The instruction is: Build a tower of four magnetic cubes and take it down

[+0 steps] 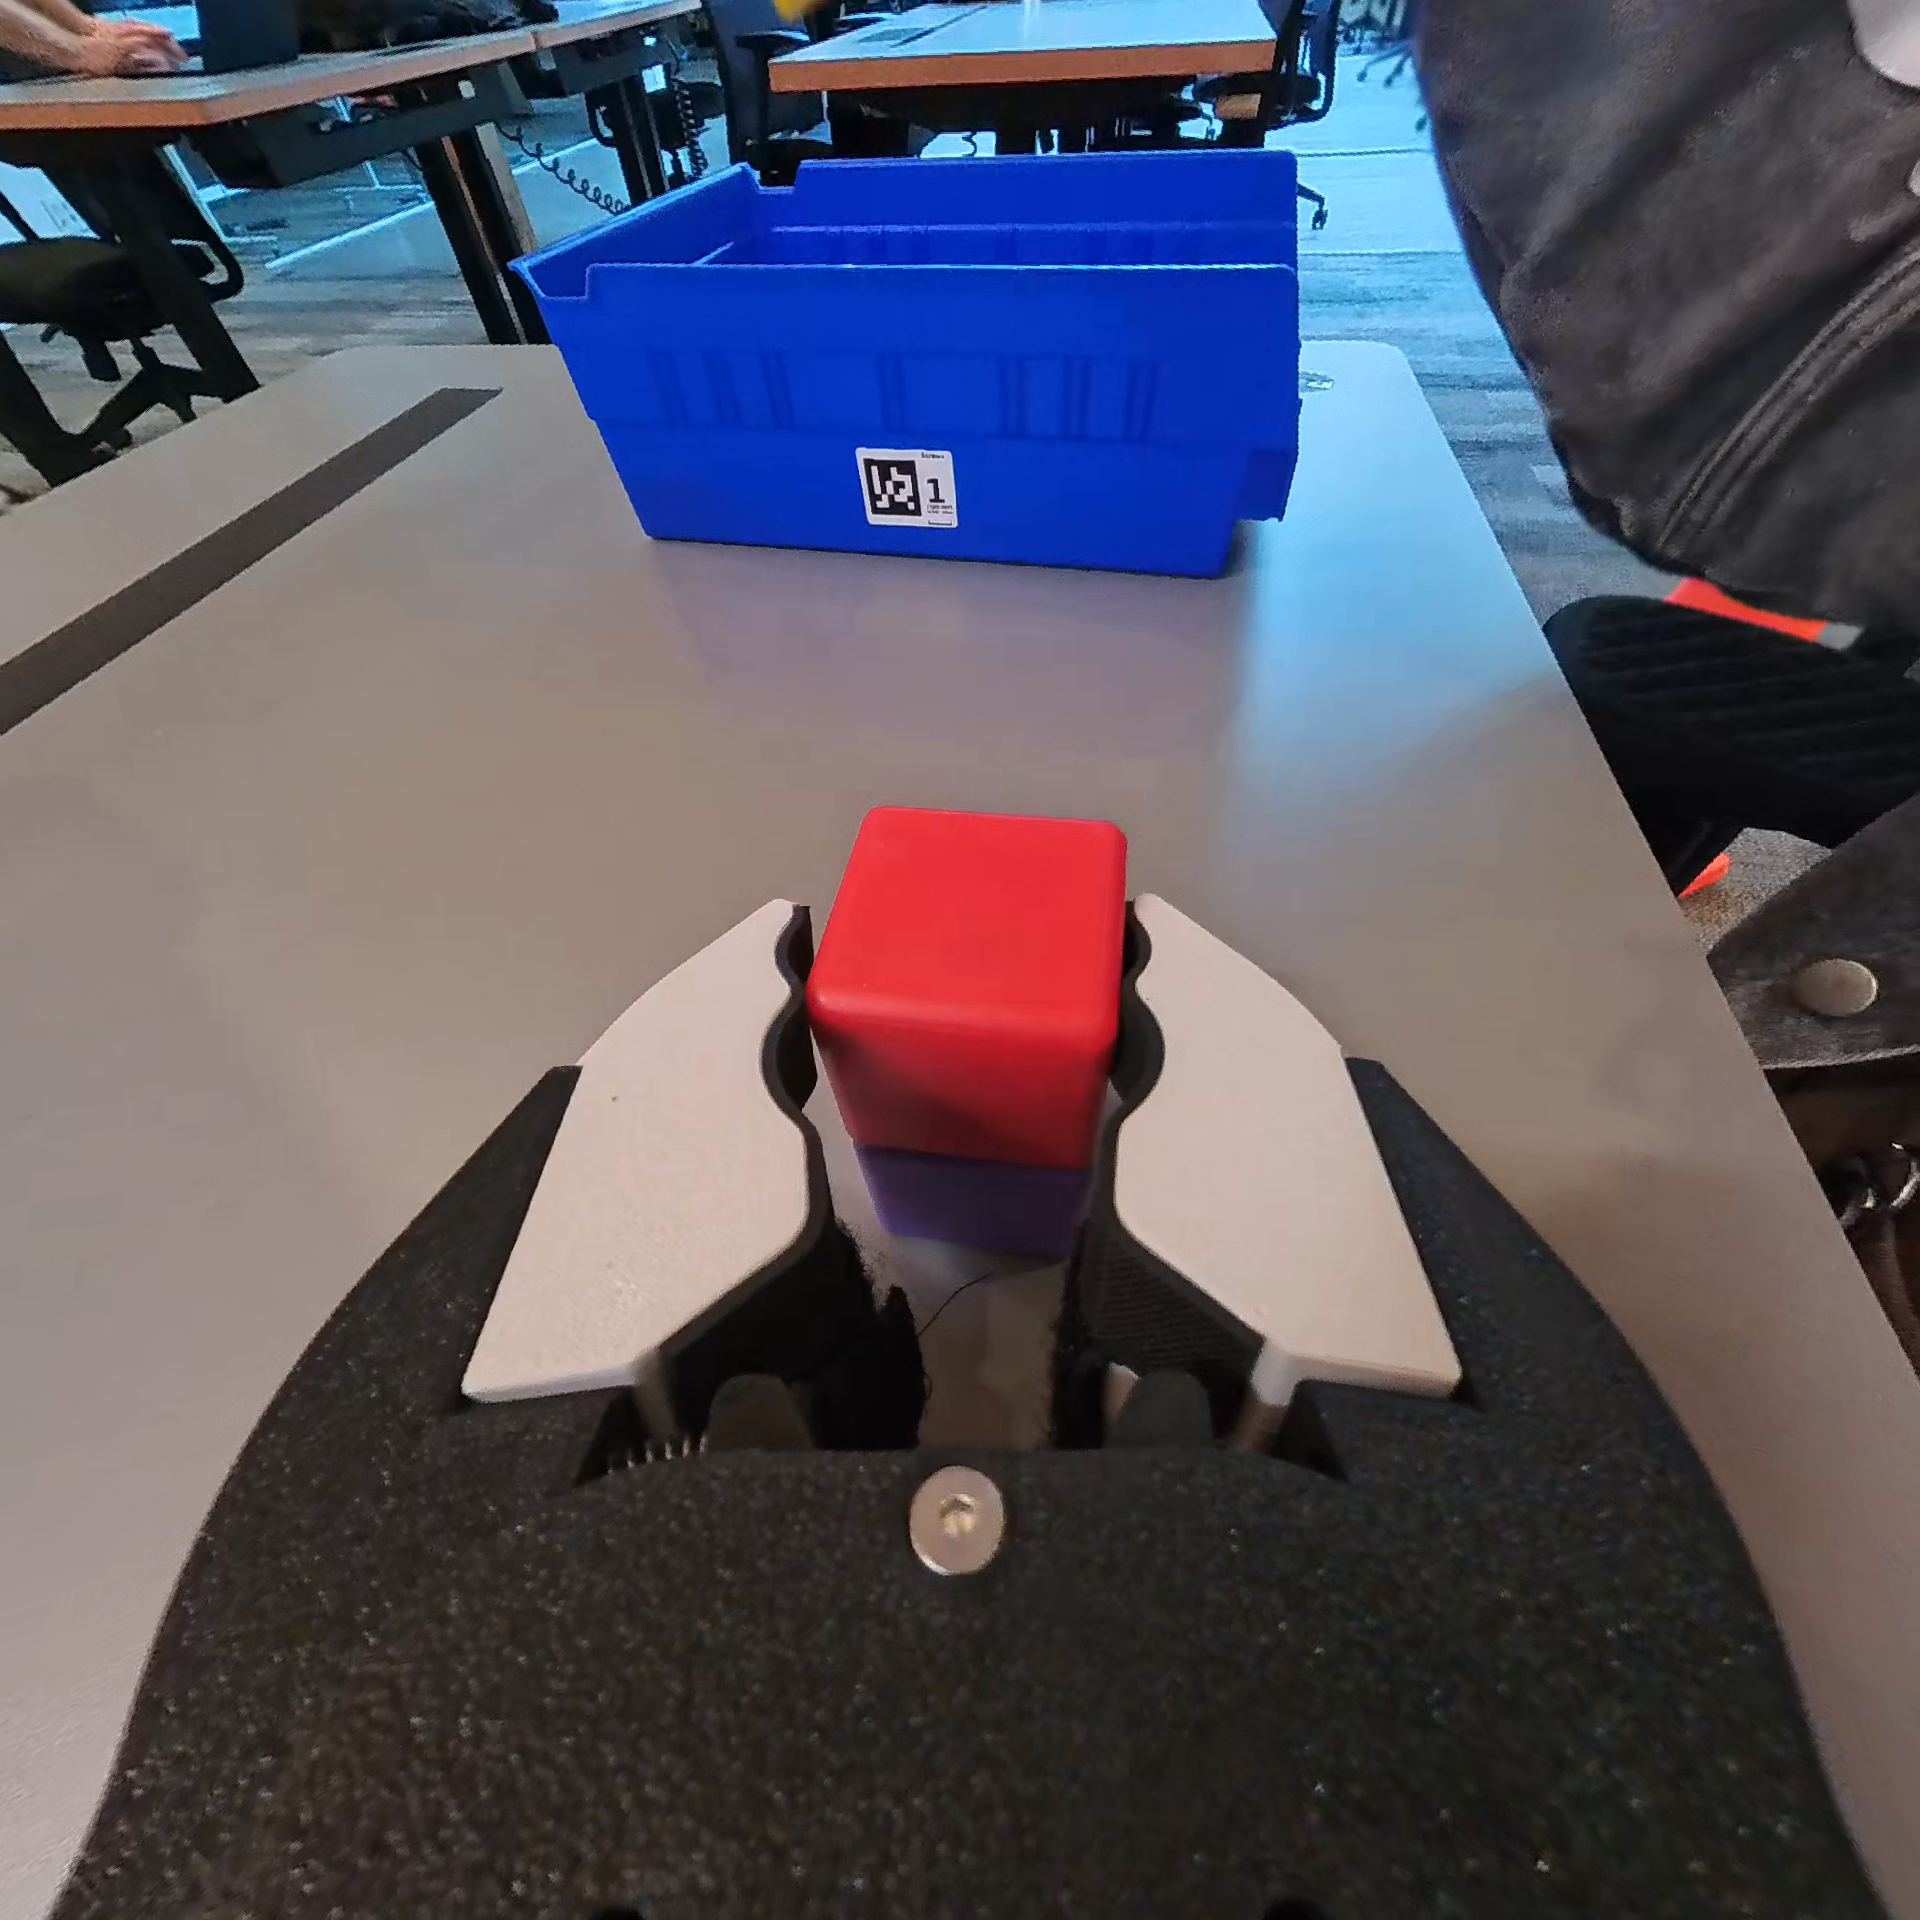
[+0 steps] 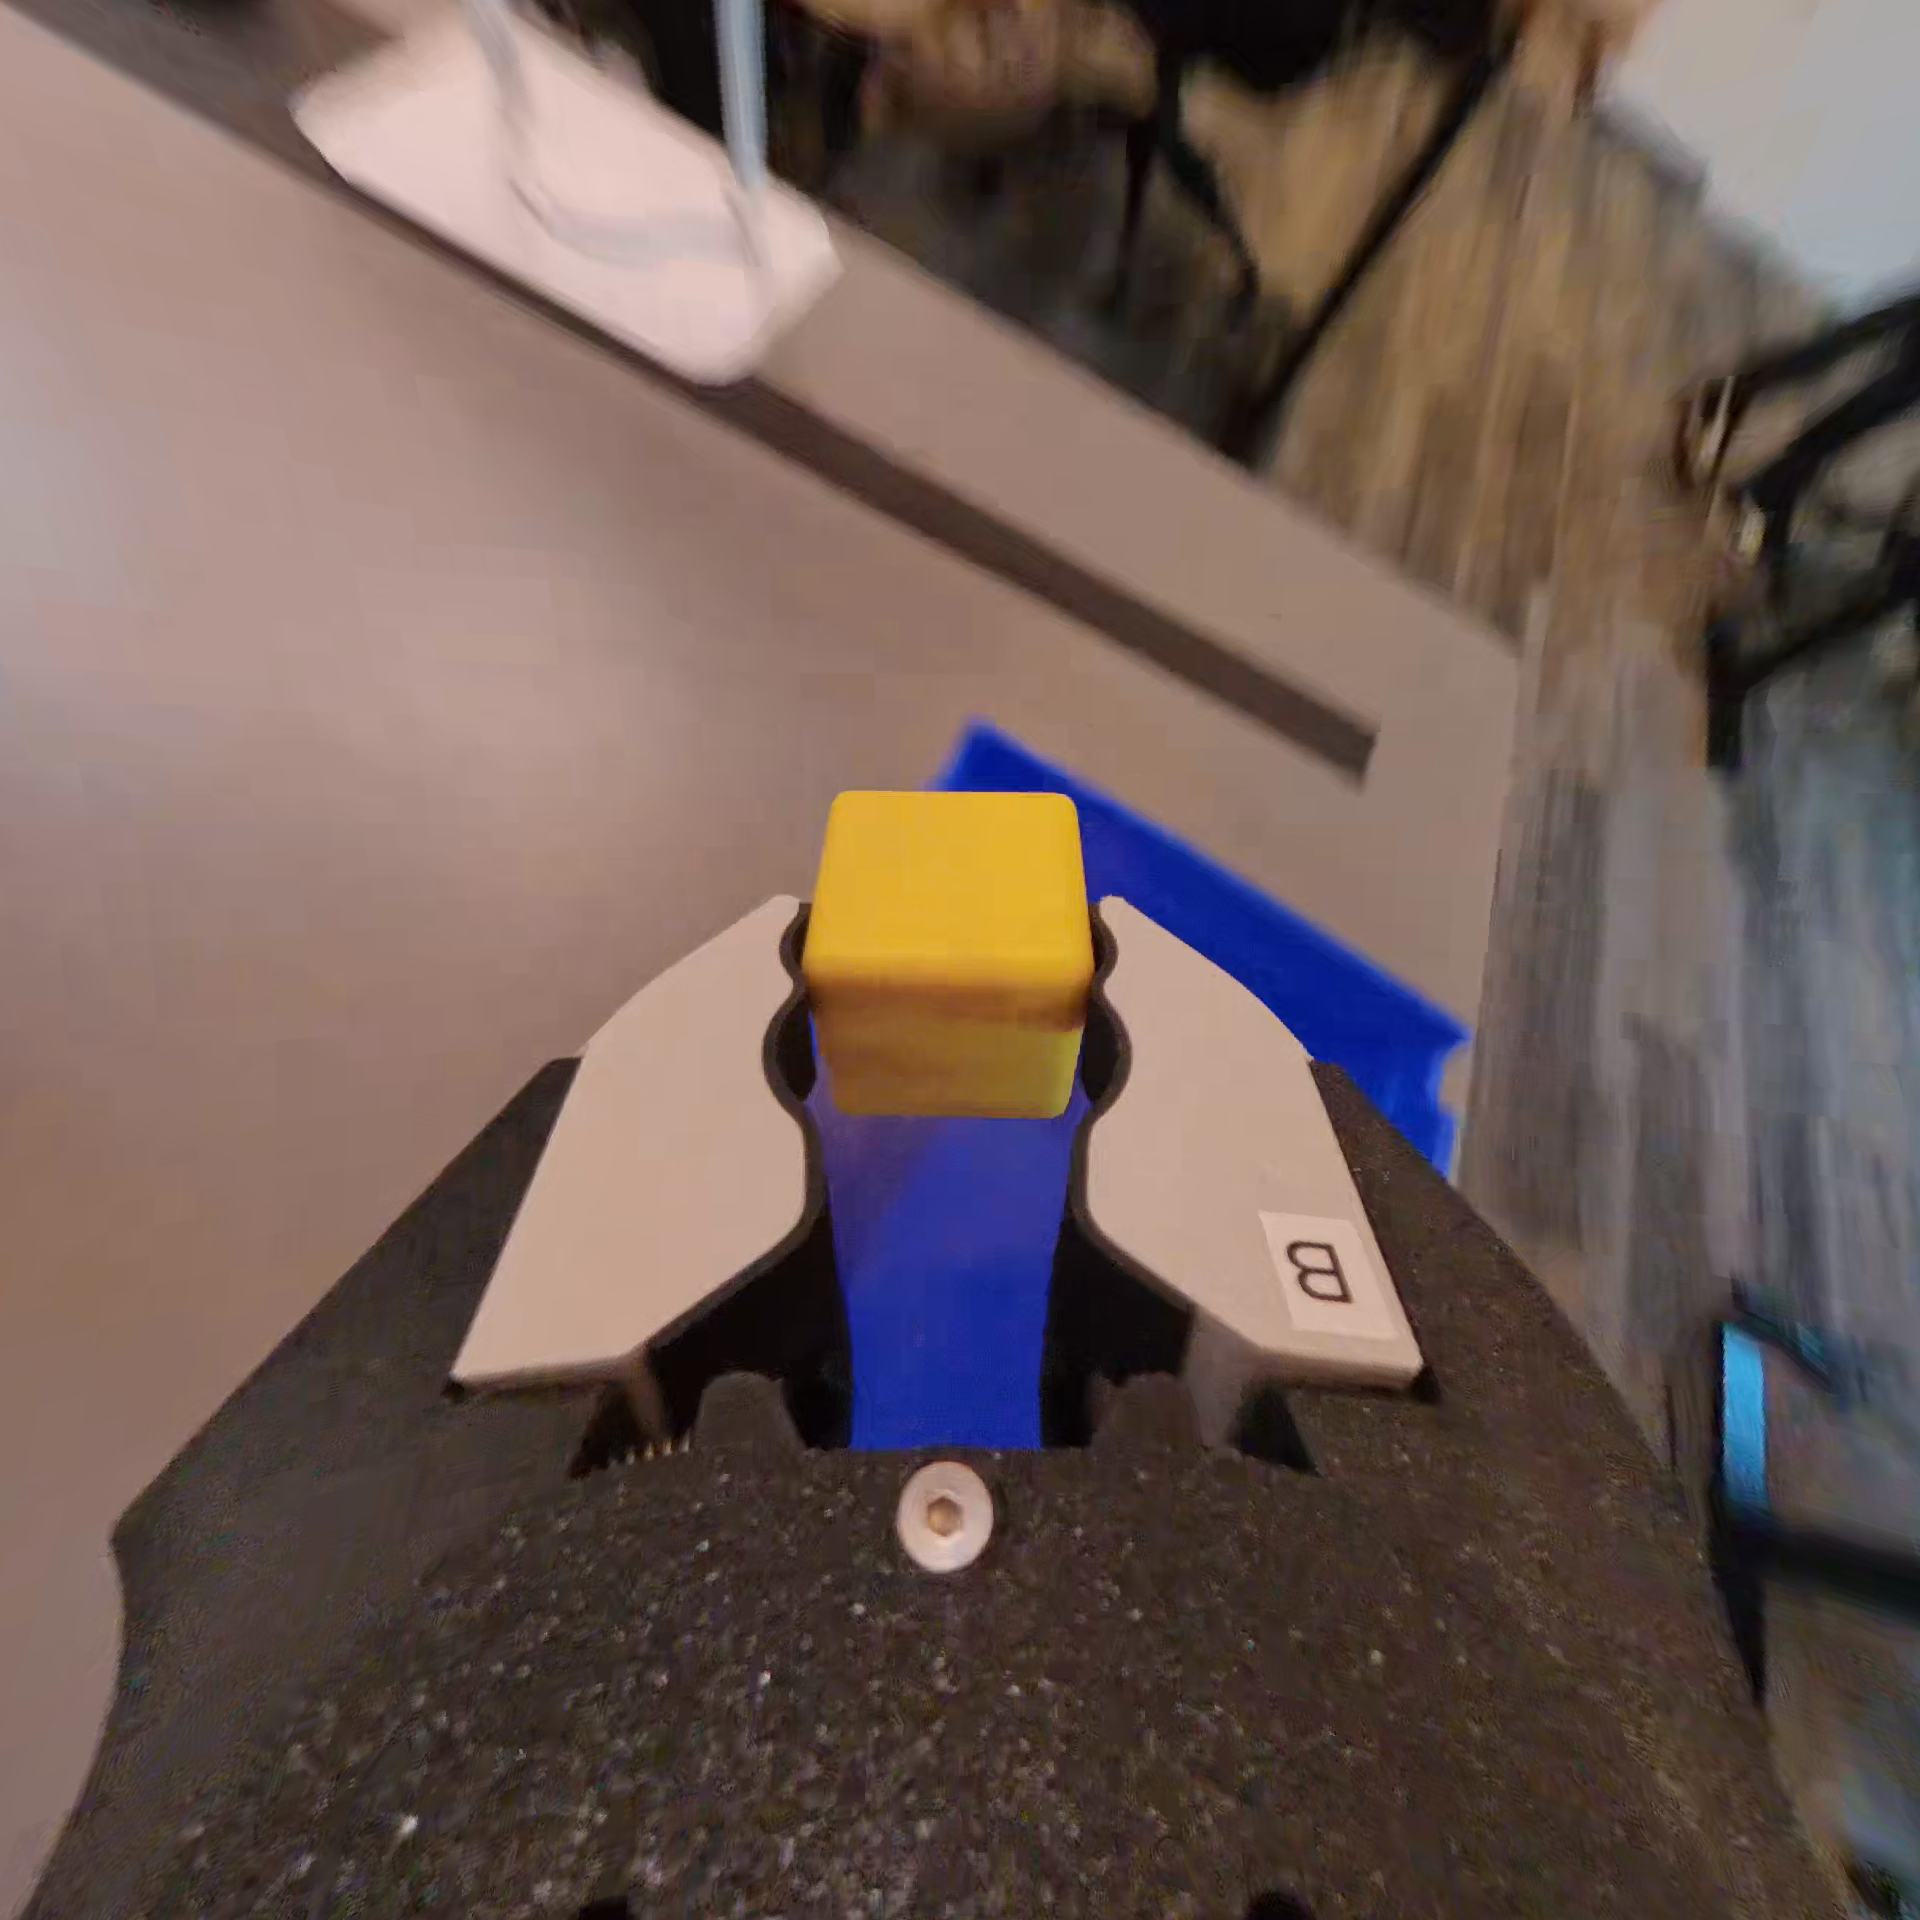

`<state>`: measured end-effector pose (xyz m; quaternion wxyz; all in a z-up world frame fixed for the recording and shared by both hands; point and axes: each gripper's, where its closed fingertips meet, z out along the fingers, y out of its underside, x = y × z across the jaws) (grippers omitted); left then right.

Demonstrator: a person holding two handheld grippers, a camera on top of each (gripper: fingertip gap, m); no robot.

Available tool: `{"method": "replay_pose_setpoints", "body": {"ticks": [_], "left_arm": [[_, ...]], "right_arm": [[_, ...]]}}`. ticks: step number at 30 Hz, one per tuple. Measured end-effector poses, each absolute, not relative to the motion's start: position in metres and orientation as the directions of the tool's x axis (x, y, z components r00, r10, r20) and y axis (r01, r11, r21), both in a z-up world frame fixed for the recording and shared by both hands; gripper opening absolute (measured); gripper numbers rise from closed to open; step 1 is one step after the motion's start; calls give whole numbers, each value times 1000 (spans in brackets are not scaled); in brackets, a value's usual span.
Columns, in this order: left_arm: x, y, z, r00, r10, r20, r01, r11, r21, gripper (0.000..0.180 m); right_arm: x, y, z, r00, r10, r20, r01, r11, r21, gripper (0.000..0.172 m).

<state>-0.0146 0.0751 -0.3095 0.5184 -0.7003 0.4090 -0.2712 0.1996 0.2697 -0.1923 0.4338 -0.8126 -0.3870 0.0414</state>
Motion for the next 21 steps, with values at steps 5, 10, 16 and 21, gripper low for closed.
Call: {"method": "replay_pose_setpoints", "body": {"ticks": [5,10,16,21], "left_arm": [[-14,75,-310,515,-856,-39,-290,-131,-948,55],[-14,75,-310,514,-857,-37,-289,-132,-948,54],[-14,75,-310,512,-858,-35,-289,-134,-948,54],[-14,75,-310,511,-859,-33,-289,-136,-947,54]], "right_arm": [[261,309,-276,707,658,259,703,-615,-359,49],[297,311,-331,681,708,188,716,-698,32,49],[310,299,-353,684,723,99,704,-690,168,50],[299,298,-352,682,727,80,720,-687,101,76]]}}
